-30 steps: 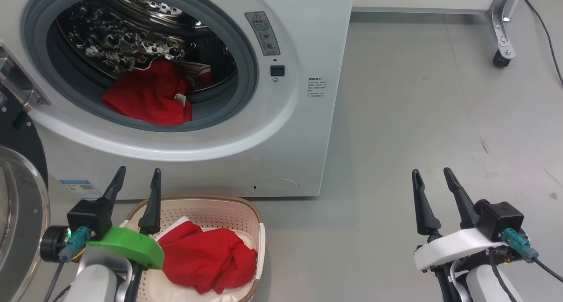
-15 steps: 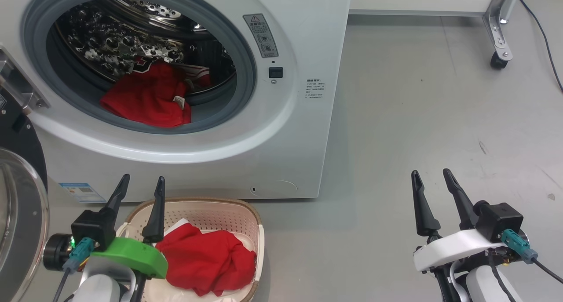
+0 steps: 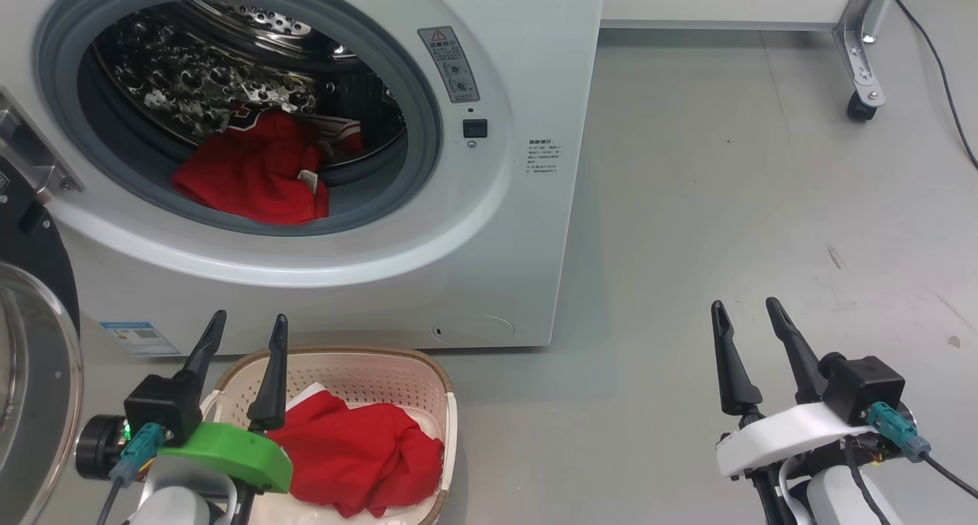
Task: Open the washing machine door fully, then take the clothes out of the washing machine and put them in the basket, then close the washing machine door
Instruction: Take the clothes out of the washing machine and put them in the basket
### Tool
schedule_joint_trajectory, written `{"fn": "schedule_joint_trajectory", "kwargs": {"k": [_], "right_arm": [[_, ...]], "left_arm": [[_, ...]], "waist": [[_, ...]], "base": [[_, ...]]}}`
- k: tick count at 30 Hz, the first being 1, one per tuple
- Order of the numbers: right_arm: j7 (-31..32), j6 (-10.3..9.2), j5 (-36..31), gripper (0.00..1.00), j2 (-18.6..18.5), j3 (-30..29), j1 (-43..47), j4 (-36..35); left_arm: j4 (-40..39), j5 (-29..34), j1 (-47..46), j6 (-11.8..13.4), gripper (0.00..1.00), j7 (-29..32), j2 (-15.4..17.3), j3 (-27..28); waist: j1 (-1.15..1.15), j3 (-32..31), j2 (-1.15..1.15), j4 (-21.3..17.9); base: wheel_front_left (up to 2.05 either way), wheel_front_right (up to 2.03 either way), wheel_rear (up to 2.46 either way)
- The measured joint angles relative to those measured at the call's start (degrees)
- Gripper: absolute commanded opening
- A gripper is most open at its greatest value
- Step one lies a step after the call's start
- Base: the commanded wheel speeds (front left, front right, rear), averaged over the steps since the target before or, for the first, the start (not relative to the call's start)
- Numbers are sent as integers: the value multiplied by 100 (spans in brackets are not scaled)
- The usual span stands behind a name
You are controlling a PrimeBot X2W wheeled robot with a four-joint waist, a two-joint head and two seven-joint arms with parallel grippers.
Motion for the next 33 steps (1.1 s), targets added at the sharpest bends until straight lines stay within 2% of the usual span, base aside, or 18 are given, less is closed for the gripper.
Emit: {"fn": "schedule_joint_trajectory", "kwargs": {"k": [10,15,21,33], "right_arm": [[0,4,-2,100,4,90,53,-96],[0,5,-2,100,9,156,47,-156],[0,5,-1,100,25,252,-17,-219],[0,5,0,100,60,465,-449,-387]], "left_arm": [[-129,10,115,-1,100,0,-18,104],[-218,77,106,-2,100,0,74,137],[-246,201,-130,-9,100,89,392,226],[-177,149,-1517,-64,100,1155,988,482]], "waist": [[0,154,0,-81],[0,363,0,-163],[0,698,0,-311],[0,1522,0,-747]], "base": [[0,0,0],[0,0,0],[0,0,0],[0,0,0]]}}
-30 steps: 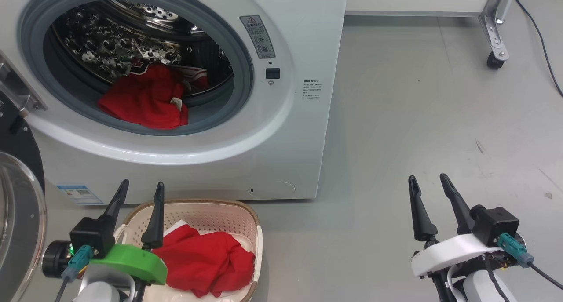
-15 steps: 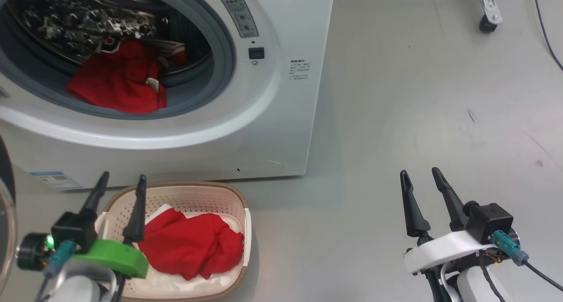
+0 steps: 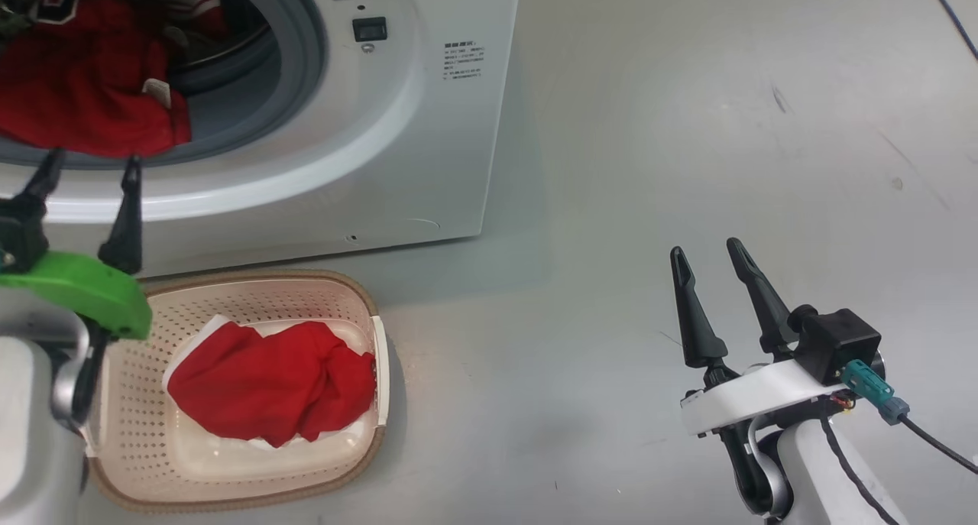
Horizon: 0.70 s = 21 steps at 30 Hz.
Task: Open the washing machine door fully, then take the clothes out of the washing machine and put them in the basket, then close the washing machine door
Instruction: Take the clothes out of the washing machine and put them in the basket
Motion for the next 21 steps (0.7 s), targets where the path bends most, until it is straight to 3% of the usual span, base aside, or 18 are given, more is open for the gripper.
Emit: {"fn": "schedule_joint_trajectory", "kwargs": {"k": [15,21], "right_arm": [[0,0,267,100,13,339,-444,-59],[0,-9,469,100,18,488,-538,-115]], "left_arm": [[926,179,-1679,94,100,1340,828,263],[1317,145,-2069,146,100,1704,936,396]], "waist": [[0,845,0,-746],[0,1059,0,-1032]], "base": [[0,0,0],[0,0,0]]}}
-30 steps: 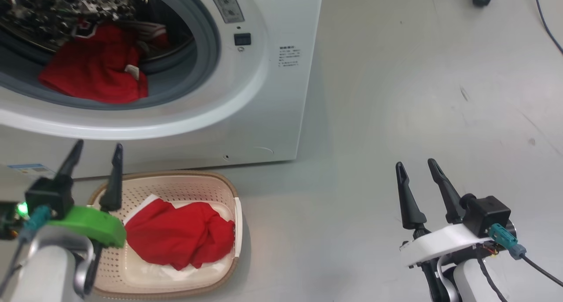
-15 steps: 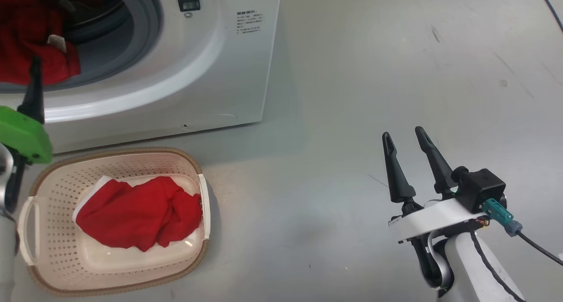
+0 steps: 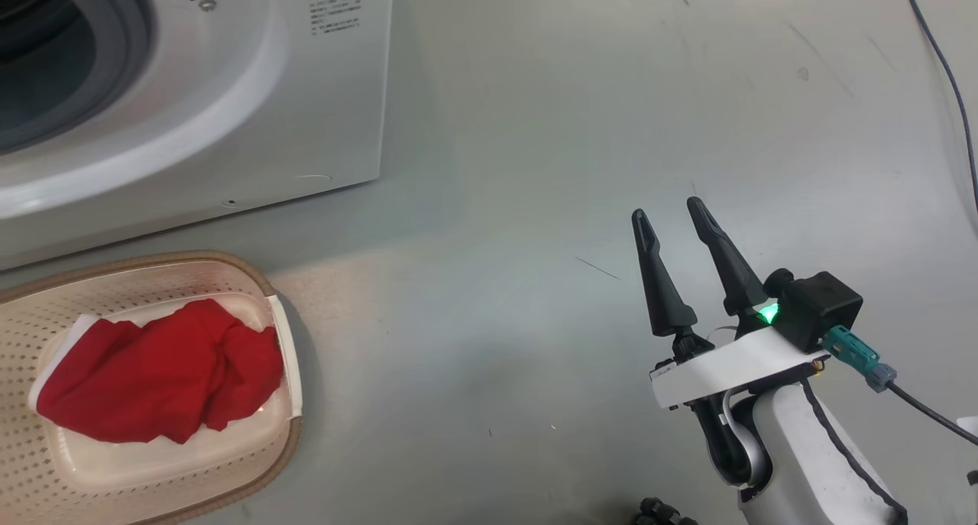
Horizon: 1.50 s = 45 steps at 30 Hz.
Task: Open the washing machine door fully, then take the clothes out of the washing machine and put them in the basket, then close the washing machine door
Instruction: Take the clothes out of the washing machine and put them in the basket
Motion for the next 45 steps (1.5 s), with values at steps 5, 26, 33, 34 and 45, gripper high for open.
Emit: {"fn": "schedule_joint_trajectory", "kwargs": {"k": [5,26,33,34,45], "right_arm": [[0,-8,71,100,5,98,-30,-21],[0,-247,90,100,14,337,-191,-146],[0,-260,90,100,14,390,-226,-151],[0,-260,90,100,14,399,-227,-151],[0,-305,88,100,15,446,-263,-141]], "left_arm": [[288,-16,-263,105,100,189,55,91],[1099,3,-1076,467,100,579,363,241],[1303,58,-1255,466,100,595,367,170],[1330,59,-1274,466,100,595,370,168],[1697,57,-1455,495,0,534,379,171]], "waist": [[0,151,0,-213],[0,572,0,-622],[0,608,0,-606],[0,612,0,-602],[0,589,0,-579]], "base": [[0,0,0],[0,0,0],[0,0,0],[0,0,0],[0,0,0]]}}
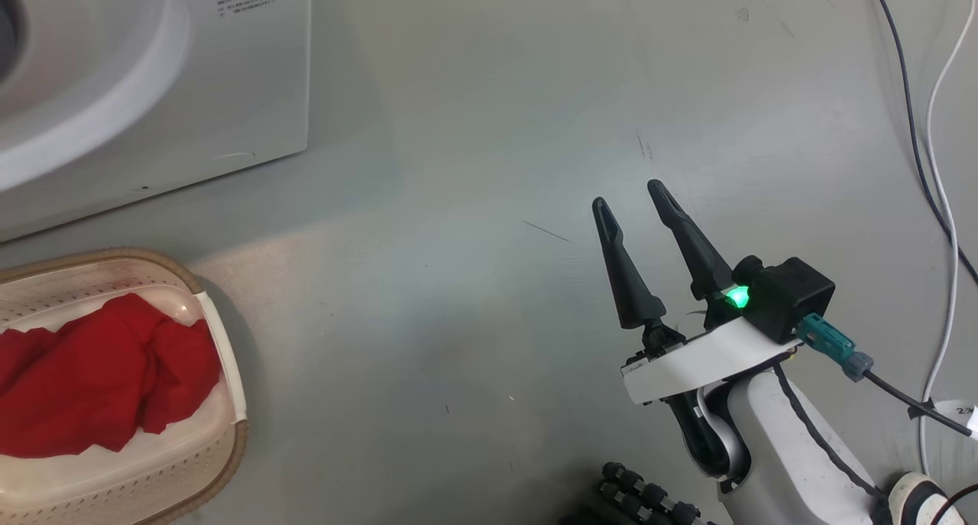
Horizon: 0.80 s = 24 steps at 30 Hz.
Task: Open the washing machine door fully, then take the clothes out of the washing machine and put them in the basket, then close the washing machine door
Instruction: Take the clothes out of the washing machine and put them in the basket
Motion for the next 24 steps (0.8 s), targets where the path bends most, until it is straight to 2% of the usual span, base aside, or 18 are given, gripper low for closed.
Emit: {"fn": "schedule_joint_trajectory", "kwargs": {"k": [10,21,24], "right_arm": [[0,-53,-8,100,-1,-36,0,18],[0,-54,-60,100,-2,-201,-26,96],[0,-53,-62,100,-3,-232,-34,126]], "left_arm": [[196,0,-5,-58,0,-280,-120,-59],[355,-54,-4,-212,0,-957,-377,-112],[426,-56,19,-332,0,-1183,-415,-114]], "waist": [[0,-165,0,87],[0,-454,0,278],[0,-567,0,340]], "base": [[0,0,0],[0,0,0],[0,0,0]]}}
